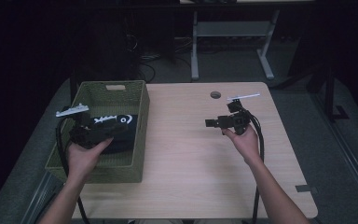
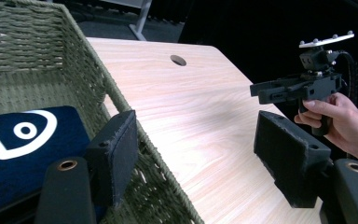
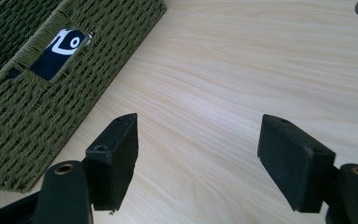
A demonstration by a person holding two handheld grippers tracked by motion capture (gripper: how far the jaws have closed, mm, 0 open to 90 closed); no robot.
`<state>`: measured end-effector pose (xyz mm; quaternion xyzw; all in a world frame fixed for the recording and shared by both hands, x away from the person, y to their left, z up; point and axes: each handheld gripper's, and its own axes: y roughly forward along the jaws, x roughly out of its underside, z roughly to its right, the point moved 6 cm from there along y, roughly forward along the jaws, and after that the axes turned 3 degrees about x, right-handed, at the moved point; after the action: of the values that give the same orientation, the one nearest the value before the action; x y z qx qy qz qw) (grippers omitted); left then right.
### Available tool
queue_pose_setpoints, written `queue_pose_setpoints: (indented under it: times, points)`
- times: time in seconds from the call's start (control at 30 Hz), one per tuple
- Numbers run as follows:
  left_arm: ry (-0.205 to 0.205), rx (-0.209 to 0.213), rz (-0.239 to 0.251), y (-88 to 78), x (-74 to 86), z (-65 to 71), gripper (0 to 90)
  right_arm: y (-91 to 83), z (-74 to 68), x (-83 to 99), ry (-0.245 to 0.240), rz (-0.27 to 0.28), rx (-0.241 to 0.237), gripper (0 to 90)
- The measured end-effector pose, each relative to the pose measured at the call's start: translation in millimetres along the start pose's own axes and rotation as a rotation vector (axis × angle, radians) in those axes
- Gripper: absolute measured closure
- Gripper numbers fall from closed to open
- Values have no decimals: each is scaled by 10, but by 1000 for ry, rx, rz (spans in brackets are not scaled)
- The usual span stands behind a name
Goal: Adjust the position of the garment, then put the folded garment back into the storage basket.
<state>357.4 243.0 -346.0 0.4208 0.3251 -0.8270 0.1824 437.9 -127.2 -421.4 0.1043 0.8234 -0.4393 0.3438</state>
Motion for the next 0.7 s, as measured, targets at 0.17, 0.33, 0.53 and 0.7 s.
queue_pose_setpoints:
  times: [0.17,0.33,0.53,0.7]
  points:
    - [7,13,-5,48,-8,51,301,-42,52,42,9,0,7,283]
    - [12,25,-8,125,9,118,297,-83,101,109,12,5,11,282]
    - [13,49,-22,265,68,202,293,-125,168,200,32,-7,9,273]
    - [21,68,-36,405,103,294,292,-181,247,284,42,-6,17,273]
